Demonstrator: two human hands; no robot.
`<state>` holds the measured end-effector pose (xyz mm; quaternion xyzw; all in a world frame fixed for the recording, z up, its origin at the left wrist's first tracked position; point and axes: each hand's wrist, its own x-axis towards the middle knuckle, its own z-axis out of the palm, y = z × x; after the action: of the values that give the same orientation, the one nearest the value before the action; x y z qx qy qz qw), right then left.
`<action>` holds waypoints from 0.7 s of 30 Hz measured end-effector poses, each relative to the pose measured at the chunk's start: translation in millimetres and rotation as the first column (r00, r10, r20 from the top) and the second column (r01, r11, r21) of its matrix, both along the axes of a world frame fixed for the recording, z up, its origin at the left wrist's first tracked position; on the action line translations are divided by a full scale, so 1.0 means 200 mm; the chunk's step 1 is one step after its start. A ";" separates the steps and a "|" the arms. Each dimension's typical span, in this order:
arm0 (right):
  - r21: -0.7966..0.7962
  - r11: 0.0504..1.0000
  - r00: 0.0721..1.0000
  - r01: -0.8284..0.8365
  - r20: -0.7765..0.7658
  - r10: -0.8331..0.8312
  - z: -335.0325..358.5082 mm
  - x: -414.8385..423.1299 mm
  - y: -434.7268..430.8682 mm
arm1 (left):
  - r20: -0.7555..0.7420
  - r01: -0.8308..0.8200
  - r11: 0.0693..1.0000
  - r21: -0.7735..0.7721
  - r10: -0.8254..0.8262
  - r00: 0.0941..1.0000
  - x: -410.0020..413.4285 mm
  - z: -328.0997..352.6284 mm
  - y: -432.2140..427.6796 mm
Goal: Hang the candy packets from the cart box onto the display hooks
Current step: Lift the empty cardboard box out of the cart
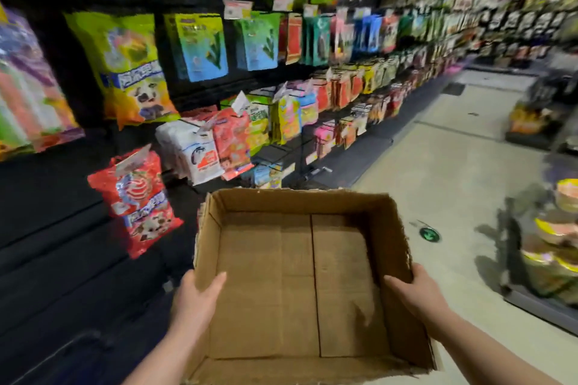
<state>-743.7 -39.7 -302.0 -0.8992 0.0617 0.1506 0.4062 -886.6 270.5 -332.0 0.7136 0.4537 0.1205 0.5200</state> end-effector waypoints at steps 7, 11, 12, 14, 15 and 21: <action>-0.016 0.987 0.986 0.160 -0.047 -0.160 -0.03 0.43 -0.53 | -0.021 0.167 0.985 -0.036 -0.168 0.986 0.68 -0.03 -0.41; 0.004 0.978 0.977 0.210 -0.043 -0.209 -0.04 0.57 -0.70 | -0.042 0.230 0.973 -0.001 -0.230 0.972 0.92 -0.02 -0.55; 0.020 0.974 0.973 0.224 -0.053 -0.223 -0.05 0.61 -0.73 | -0.040 0.241 0.971 0.014 -0.240 0.970 0.98 -0.01 -0.59; 0.040 0.966 0.965 0.256 -0.071 -0.253 -0.07 0.69 -0.79 | -0.047 0.270 0.962 0.029 -0.269 0.962 1.12 -0.02 -0.65; 0.048 0.960 0.959 0.274 -0.088 -0.270 -0.08 0.73 -0.81 | -0.062 0.288 0.957 0.034 -0.285 0.956 1.19 -0.02 -0.67; 0.056 0.921 0.919 0.385 -0.120 -0.377 -0.11 1.02 -0.88 | -0.082 0.388 0.920 0.044 -0.384 0.920 1.67 -0.08 -0.74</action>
<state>-540.1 -215.3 -323.8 -0.8441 0.2512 0.1189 0.4586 -551.7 121.6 -347.5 0.8080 0.3186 0.0034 0.4956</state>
